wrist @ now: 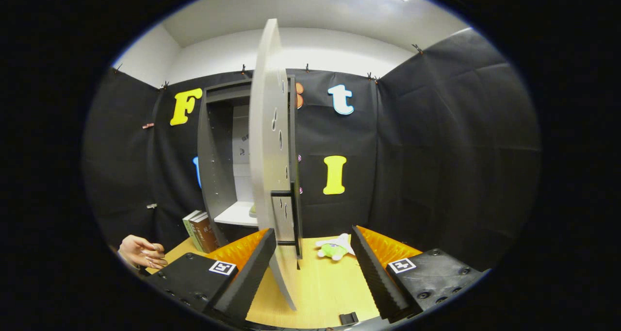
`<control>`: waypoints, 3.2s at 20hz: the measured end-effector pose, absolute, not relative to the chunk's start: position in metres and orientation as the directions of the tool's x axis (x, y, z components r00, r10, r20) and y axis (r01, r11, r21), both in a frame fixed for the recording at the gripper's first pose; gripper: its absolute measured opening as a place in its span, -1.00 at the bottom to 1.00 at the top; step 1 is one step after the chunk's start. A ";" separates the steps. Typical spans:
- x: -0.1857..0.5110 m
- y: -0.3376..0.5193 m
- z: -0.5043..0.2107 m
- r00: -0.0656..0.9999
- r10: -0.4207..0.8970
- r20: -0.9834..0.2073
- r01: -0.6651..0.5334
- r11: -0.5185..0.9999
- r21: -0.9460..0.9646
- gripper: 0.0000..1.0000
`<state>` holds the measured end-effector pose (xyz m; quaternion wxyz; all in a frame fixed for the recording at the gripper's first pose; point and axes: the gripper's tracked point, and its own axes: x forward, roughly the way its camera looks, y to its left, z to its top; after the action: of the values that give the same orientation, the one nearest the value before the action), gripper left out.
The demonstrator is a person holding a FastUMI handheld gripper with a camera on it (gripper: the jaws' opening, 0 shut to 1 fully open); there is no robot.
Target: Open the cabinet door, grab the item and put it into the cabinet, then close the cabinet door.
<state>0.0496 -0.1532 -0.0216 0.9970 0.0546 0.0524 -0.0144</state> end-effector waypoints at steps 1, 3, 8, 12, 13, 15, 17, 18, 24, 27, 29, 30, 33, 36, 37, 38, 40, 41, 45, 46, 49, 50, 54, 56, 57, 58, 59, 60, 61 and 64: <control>0.058 -0.156 -0.027 0.994 0.001 -0.108 0.012 0.992 0.123 0.95; 0.072 -0.160 -0.037 0.991 0.059 -0.120 -0.042 0.989 0.140 0.96; 0.098 -0.155 -0.046 0.975 0.172 -0.138 -0.150 0.977 0.154 0.96; 0.104 -0.143 -0.048 0.966 0.216 -0.139 -0.192 0.967 0.165 0.96; 0.106 -0.137 -0.048 0.966 0.220 -0.133 -0.199 0.967 0.157 0.96; 0.107 -0.121 -0.047 0.964 0.234 -0.129 -0.213 0.964 0.159 0.96; 0.106 -0.103 -0.050 0.960 0.248 -0.131 -0.223 0.957 0.185 0.96; 0.107 -0.095 -0.050 0.959 0.252 -0.129 -0.223 0.954 0.202 0.96; 0.113 -0.057 -0.053 0.972 0.196 -0.133 -0.162 0.959 0.233 0.95; 0.118 -0.034 -0.052 0.979 0.161 -0.127 -0.131 0.967 0.218 0.95; 0.126 -0.017 -0.053 0.980 0.152 -0.126 -0.121 0.968 0.220 0.95; 0.131 -0.007 -0.054 0.981 0.150 -0.126 -0.120 0.968 0.220 0.95; 0.147 0.029 -0.056 0.979 0.163 -0.126 -0.134 0.968 0.214 0.96; 0.154 0.082 -0.047 0.964 0.244 -0.104 -0.216 0.950 0.224 0.96; 0.155 0.091 -0.043 0.961 0.260 -0.095 -0.236 0.949 0.207 0.96; 0.155 0.097 -0.040 0.960 0.265 -0.096 -0.244 0.952 0.184 0.95; 0.157 0.099 -0.038 0.960 0.265 -0.093 -0.248 0.956 0.159 0.96; 0.155 0.100 -0.037 0.961 0.263 -0.088 -0.247 0.956 0.160 0.97; 0.155 0.082 -0.027 0.984 0.175 -0.044 -0.169 0.978 0.123 0.96; 0.156 0.077 -0.027 0.987 0.152 -0.047 -0.146 0.984 0.106 0.96; 0.156 0.071 -0.032 0.988 0.140 -0.060 -0.134 0.987 0.094 0.96; 0.157 0.071 -0.033 0.987 0.147 -0.063 -0.140 0.985 0.105 0.96; 0.157 0.070 -0.034 0.984 0.163 -0.075 -0.154 0.981 0.118 0.96; 0.157 0.068 -0.038 0.982 0.167 -0.091 -0.158 0.982 0.102 0.96; 0.157 0.069 -0.039 0.981 0.172 -0.095 -0.162 0.982 0.099 0.96; 0.156 0.068 -0.039 0.980 0.175 -0.097 -0.165 0.981 0.099 0.96; 0.156 0.064 -0.039 0.979 0.175 -0.100 -0.166 0.981 0.098 0.96; 0.157 0.061 -0.040 0.979 0.174 -0.104 -0.164 0.982 0.093 0.96; 0.158 0.058 -0.040 0.980 0.169 -0.108 -0.160 0.983 0.089 0.96; 0.163 0.056 -0.046 0.976 0.178 -0.121 -0.166 0.981 0.105 0.96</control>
<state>0.1632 0.0560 -0.0462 0.9930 0.0470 0.0652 0.0868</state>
